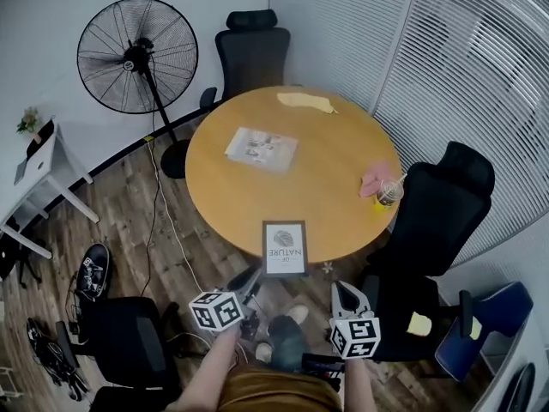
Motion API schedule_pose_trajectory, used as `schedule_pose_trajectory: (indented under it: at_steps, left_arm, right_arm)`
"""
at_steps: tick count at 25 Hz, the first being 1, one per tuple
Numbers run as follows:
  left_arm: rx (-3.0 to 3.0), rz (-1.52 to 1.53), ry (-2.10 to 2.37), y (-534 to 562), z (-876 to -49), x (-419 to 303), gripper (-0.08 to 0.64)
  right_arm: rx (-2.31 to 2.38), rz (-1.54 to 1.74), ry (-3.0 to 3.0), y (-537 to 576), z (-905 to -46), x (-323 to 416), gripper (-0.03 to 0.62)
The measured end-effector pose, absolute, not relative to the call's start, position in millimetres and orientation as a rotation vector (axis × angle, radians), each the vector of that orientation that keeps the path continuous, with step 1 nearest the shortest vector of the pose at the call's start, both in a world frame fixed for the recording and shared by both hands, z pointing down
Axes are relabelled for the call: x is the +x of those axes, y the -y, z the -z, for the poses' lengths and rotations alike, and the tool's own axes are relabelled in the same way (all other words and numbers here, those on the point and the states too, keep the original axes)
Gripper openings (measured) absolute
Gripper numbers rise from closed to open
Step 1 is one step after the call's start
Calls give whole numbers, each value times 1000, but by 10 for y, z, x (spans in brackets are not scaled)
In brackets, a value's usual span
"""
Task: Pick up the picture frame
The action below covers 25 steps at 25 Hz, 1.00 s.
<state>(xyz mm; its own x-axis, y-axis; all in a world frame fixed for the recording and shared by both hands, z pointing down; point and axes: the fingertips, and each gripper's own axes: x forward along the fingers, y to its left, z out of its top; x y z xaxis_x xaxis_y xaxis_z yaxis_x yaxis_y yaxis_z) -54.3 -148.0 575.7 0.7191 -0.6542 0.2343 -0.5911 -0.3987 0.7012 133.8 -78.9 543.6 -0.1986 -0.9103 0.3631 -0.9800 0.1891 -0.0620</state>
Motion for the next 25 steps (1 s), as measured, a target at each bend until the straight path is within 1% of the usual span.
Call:
schedule_pose_trajectory:
  at_steps: [11,15,25]
  left_arm:
    - [2059,70,909,1719,-6034,-429,121]
    - [2076,-17,898,1757,-6181,-346,138]
    - [1934,-167,902,1789,-6855,-387,175]
  right_arm:
    - [1771,-487,2202,943,-5642,1350,12]
    - [1721,-512,2167,1007,-5850,1392,13]
    - [1606,-599,2146,1223,-6223,1401,14]
